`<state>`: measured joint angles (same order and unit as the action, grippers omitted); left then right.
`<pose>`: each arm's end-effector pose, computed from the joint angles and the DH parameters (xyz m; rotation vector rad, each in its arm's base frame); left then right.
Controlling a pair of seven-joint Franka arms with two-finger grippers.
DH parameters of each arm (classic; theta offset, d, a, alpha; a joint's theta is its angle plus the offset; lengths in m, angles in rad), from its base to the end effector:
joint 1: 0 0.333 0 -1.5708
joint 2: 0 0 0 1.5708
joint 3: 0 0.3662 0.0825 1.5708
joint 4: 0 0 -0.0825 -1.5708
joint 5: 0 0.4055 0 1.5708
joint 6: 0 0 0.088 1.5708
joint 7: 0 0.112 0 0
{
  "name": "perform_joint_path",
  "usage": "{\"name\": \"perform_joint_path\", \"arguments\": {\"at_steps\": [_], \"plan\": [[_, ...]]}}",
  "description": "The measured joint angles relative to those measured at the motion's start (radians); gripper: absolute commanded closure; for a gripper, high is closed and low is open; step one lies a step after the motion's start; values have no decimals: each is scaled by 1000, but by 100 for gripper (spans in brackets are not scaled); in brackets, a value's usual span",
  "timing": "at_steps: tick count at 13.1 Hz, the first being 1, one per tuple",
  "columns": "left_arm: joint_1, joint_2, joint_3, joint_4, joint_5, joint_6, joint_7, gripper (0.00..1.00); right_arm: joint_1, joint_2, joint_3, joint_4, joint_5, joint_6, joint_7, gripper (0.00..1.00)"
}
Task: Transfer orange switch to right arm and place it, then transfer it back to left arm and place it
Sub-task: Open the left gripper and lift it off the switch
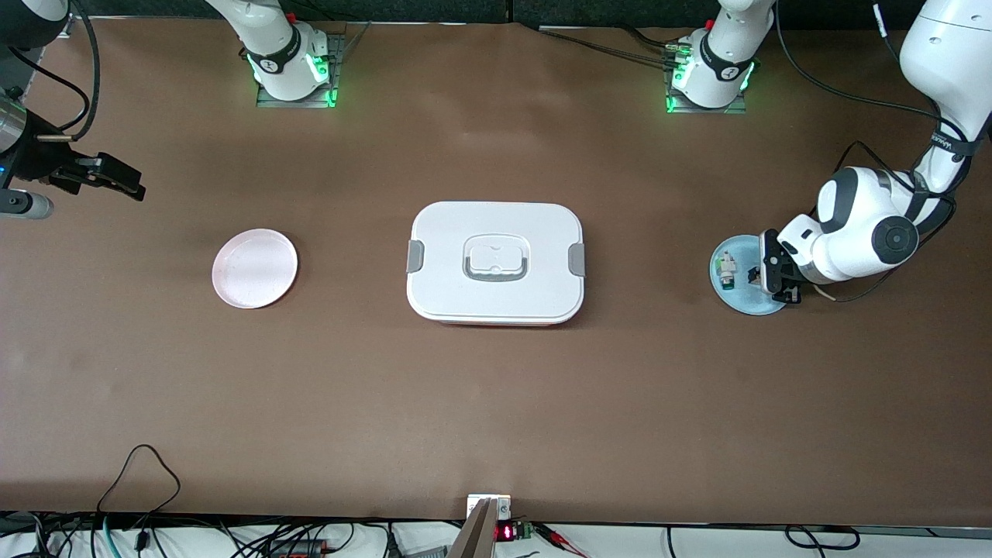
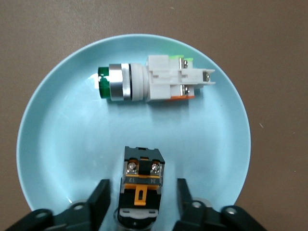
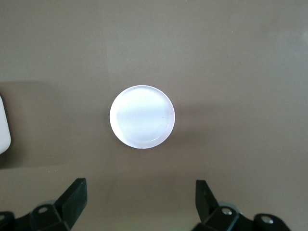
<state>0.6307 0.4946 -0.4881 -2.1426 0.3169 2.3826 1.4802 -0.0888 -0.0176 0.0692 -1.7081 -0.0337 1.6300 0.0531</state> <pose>0.5737 0.0863 0.2021 2.1269 -2.1030 -0.1414 0.5694 -0.0144 0.6170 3.1025 -0.1082 -0.0931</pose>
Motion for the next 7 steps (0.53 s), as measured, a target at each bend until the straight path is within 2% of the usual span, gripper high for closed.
{"name": "perform_joint_path", "arguments": {"at_steps": [3, 7], "plan": [[4, -4, -4, 30, 0, -27, -21, 0, -4, -11, -18, 7, 0, 9, -24, 0], [4, -17, -28, 147, 0, -232, -134, 0, 11, -20, -12, 17, 0, 5, -35, 0]]}}
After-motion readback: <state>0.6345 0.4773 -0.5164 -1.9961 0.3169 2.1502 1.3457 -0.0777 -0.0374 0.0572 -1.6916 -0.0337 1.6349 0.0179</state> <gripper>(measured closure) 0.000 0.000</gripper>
